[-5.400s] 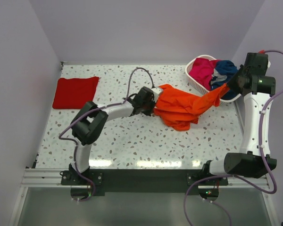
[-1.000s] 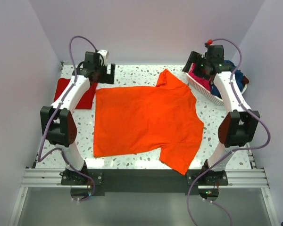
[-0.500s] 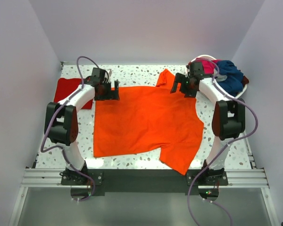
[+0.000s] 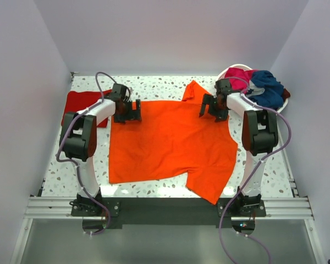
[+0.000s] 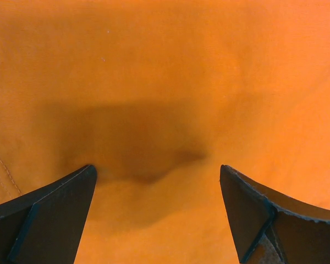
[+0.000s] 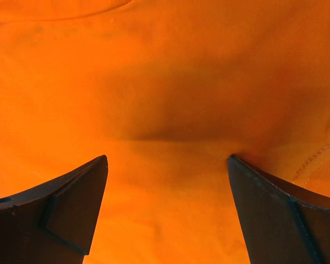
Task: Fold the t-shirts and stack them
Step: Flatten the tshirt out
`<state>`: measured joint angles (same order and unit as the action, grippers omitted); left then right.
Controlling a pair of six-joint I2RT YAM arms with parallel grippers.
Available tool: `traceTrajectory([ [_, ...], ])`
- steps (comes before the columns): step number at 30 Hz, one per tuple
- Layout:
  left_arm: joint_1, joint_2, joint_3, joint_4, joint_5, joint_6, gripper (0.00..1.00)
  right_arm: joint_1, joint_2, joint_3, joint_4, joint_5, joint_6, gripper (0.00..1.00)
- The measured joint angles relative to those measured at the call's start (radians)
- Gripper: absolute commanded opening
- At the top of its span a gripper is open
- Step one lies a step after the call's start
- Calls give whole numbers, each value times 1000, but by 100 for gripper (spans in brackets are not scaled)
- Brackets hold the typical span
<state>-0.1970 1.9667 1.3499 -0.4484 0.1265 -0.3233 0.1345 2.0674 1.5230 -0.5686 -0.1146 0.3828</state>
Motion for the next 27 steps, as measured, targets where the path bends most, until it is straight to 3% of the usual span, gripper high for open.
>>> traceTrajectory([
  [10, 2, 106, 148, -9, 1, -3, 100, 2, 42, 59, -6, 84, 2, 95],
  [27, 25, 333, 507, -75, 6, 32, 100, 3, 207, 323, -80, 168, 10, 96],
])
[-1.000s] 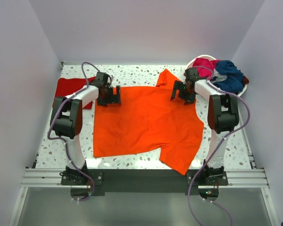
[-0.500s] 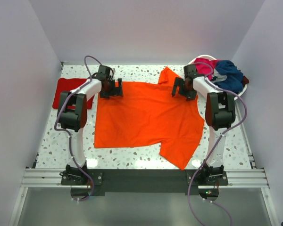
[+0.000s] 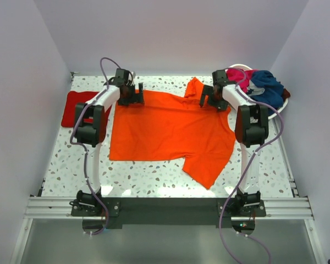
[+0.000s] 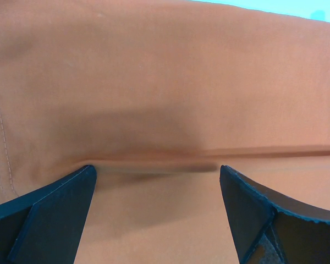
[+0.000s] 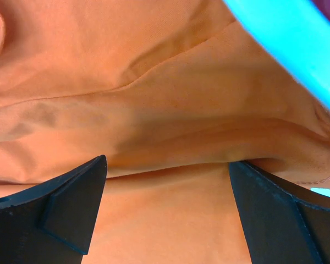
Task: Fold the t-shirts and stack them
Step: Flatten the tshirt out
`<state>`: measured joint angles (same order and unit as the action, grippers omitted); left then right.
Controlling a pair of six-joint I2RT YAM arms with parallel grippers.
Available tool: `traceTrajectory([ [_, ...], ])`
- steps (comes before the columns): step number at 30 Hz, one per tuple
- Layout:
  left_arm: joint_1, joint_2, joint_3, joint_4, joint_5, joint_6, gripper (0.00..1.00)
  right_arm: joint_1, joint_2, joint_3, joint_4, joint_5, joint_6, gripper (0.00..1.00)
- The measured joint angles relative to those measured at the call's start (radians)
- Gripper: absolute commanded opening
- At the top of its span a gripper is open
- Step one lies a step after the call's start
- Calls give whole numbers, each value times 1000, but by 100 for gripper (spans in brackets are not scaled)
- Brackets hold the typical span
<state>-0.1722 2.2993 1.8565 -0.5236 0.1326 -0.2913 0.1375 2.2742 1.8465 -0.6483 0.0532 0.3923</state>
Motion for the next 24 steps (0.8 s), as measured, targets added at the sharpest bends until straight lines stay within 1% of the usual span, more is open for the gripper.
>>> traceTrajectory([
  [7, 2, -13, -3, 2, 51, 53, 100, 0, -3, 1, 2, -38, -16, 98],
  [10, 0, -77, -43, 4, 58, 76, 100, -1, -8, 1, 5, -79, -22, 98],
  [13, -2, -241, -181, 22, 36, 74, 100, -1, -20, 0, 5, -109, -24, 98],
  [16, -13, -456, -363, 25, -58, 34, 100, -2, -48, -4, 5, -132, -23, 98],
  [18, -21, -587, -491, 33, -130, -25, 100, -2, -78, -18, 7, -149, -22, 98],
  [21, -27, -736, -686, 11, -217, -121, 100, -2, -136, -50, 10, -166, -19, 98],
  [24, -27, -819, -856, -27, -288, -225, 100, -2, -203, -101, 15, -186, -19, 98],
])
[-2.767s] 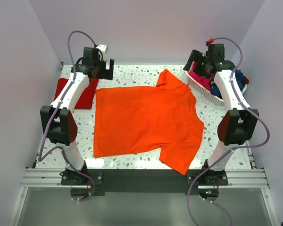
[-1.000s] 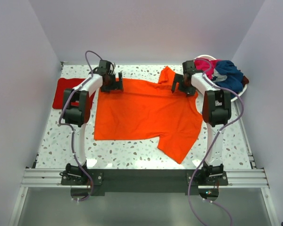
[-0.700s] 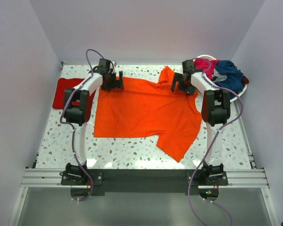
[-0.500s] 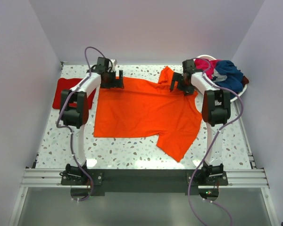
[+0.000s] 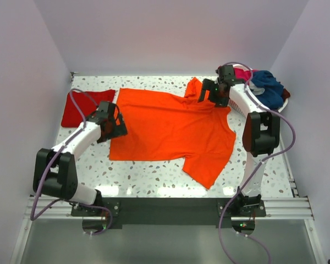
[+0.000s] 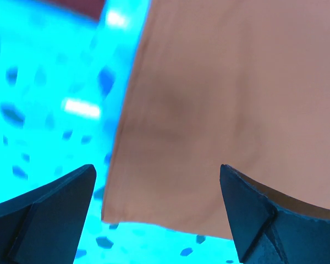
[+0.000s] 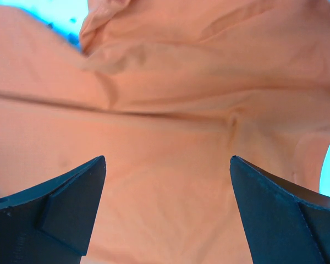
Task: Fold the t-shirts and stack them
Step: Flatten the tshirt out
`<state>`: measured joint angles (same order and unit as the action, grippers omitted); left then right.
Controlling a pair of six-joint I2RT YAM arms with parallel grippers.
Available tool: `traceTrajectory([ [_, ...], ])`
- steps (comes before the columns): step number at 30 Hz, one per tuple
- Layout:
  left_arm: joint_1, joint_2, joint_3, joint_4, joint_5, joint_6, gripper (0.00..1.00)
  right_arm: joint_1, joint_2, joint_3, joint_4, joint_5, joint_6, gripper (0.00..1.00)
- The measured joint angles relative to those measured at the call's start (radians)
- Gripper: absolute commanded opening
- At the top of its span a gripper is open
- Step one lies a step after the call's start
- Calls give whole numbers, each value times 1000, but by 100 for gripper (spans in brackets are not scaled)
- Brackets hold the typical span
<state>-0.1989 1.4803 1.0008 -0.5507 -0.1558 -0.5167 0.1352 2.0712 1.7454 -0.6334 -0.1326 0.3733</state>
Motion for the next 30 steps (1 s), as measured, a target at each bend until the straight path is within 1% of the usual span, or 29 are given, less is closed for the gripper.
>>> traceTrajectory([
  [3, 0, -66, -130, -32, -41, -108, 100, 0, -55, -53, 5, -20, 0, 98],
  [6, 0, -150, -224, -47, -62, -211, 96, 0, -87, -92, 5, -33, 2, 98],
  [11, 0, -219, -297, -37, -66, -330, 94, 0, -104, -130, 6, -50, 5, 97],
  [16, 0, -240, -365, -39, -59, -393, 92, 0, -121, -163, 6, -51, 7, 97],
  [22, 0, -298, -400, -37, -56, -441, 92, 0, -135, -187, 4, -50, 8, 97],
  [30, 0, -313, -436, -35, -55, -462, 85, 0, -134, -186, -2, -50, 8, 97],
])
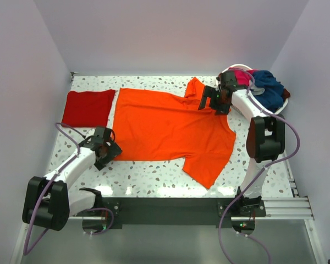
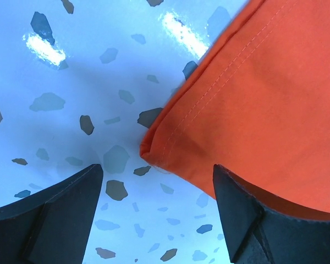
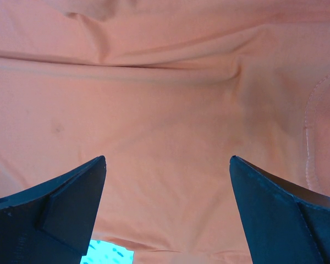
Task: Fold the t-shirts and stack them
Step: Flatten the tshirt out
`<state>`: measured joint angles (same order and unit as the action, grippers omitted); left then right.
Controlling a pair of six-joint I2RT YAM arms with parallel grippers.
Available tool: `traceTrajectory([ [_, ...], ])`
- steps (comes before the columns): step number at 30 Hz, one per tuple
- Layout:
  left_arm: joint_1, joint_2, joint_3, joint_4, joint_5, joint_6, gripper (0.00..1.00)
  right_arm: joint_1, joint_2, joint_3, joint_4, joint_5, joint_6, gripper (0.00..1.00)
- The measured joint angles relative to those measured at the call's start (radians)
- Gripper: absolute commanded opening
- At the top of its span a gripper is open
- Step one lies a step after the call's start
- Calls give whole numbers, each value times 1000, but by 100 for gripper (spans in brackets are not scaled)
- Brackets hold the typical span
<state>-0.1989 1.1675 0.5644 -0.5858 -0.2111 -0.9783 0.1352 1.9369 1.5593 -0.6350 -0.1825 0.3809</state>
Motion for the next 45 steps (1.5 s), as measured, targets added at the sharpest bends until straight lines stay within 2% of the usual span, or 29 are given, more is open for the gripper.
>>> traceTrajectory([
  [12, 0, 2, -14, 11, -2, -2, 78, 0, -20, -23, -4, 8, -1, 97],
  [18, 0, 10, -14, 22, -14, -1, 70, 0, -22, -28, -4, 8, -1, 96],
  [19, 0, 13, -13, 23, -17, 0, 66, 0, -22, -28, -4, 8, -1, 96],
  [24, 0, 31, -5, 26, -32, 2, 58, 0, -22, -28, -3, 8, 0, 96],
  [32, 0, 56, 3, 35, -46, 10, 38, 0, -22, -28, -1, 7, 4, 96],
  [40, 0, 87, 11, 85, -51, 39, 3, 0, -24, -30, -2, 7, 4, 96],
  [45, 0, 92, 11, 109, -46, 58, 0, 0, -61, -61, -8, 8, 3, 96],
])
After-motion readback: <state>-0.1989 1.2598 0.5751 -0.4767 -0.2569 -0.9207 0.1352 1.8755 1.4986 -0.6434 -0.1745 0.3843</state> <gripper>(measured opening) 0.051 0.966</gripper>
